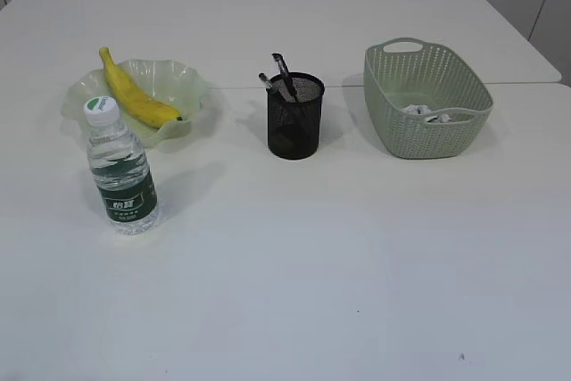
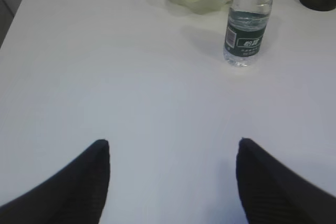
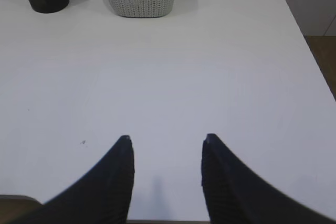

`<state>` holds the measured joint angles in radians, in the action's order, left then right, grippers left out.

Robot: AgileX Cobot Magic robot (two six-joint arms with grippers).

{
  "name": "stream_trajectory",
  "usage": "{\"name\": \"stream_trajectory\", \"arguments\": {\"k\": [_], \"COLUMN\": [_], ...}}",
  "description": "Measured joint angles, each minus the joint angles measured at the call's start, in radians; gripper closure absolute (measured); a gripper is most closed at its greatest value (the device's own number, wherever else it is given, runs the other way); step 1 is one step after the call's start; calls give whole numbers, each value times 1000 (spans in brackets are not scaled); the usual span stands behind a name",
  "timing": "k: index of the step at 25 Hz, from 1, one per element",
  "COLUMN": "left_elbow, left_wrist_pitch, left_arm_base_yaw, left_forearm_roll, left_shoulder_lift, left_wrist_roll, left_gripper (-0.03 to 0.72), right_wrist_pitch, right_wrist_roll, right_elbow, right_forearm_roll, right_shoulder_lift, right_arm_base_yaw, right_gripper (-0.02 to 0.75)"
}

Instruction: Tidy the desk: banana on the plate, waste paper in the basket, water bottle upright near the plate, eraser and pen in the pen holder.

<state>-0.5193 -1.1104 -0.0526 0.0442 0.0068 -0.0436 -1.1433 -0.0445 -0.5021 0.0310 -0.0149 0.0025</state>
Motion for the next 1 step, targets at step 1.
{"name": "stream_trajectory", "arguments": {"k": [1], "left_elbow": [0], "left_wrist_pitch": [0], "left_arm_base_yaw": [0], "left_forearm_roll": [-8], "left_shoulder_lift": [0], "left_wrist_roll": [0], "left_gripper": [160], "right_wrist_pitch": [0], "right_wrist_roll": [0], "right_elbow": [0], "right_forearm_roll": [0], "right_shoulder_lift": [0], "right_arm_base_yaw": [0], "right_gripper": [413]}}
